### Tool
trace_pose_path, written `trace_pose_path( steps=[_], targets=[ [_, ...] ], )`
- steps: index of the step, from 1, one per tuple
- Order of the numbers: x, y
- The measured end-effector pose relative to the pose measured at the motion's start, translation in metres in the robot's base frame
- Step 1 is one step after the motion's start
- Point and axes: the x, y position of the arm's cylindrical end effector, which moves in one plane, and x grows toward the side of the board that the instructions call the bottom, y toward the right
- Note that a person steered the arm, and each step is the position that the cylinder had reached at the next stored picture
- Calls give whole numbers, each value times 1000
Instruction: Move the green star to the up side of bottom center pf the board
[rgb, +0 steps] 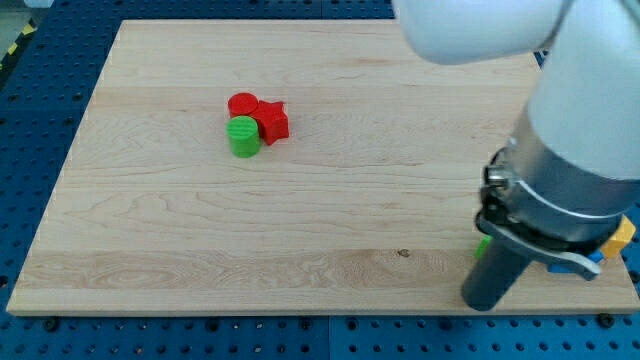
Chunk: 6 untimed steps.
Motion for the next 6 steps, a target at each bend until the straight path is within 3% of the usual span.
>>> trace_pose_path(
  steps=[2,3,6],
  targets=[
    [-3,79],
    [-22,62],
    [-78,-83]
  ],
)
